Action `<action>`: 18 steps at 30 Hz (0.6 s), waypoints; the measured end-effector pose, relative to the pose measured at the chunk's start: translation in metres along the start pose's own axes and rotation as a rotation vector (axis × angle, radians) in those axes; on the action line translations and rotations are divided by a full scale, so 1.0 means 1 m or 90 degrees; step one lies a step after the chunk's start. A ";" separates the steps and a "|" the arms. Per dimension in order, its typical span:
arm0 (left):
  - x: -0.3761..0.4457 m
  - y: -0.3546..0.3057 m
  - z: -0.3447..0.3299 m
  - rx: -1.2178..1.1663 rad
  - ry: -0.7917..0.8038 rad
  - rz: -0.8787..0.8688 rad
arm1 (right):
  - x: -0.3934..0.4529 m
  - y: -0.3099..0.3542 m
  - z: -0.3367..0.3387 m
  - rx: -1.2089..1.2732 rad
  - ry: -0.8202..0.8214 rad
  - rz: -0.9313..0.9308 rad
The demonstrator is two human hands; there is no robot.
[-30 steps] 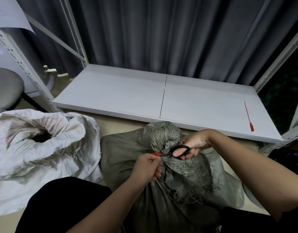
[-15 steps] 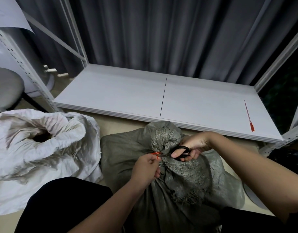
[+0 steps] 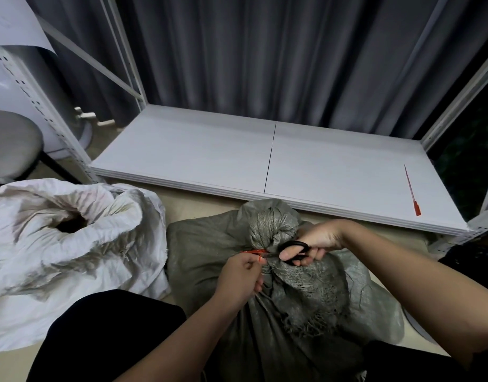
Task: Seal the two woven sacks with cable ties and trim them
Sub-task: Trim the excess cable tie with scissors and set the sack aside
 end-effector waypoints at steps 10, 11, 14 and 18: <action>-0.009 -0.004 0.002 0.005 0.100 0.079 | -0.018 0.008 0.000 0.006 0.002 0.004; -0.011 -0.006 0.003 -0.011 0.115 0.093 | -0.024 0.005 0.002 0.010 -0.017 0.011; -0.014 -0.013 0.002 -0.071 0.139 0.099 | -0.044 -0.008 -0.001 0.043 -0.095 0.068; -0.008 -0.029 -0.006 -0.129 0.101 0.052 | -0.054 -0.015 -0.028 0.217 -0.297 0.173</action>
Point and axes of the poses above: each hand's wrist, its own x-axis towards the middle knuckle, its own z-axis out of the back of the hand, y = z × x, the point moved 2 cm from there along x, towards the middle knuckle, and after that the axes turned 4 degrees about x, right-handed, at the moved point
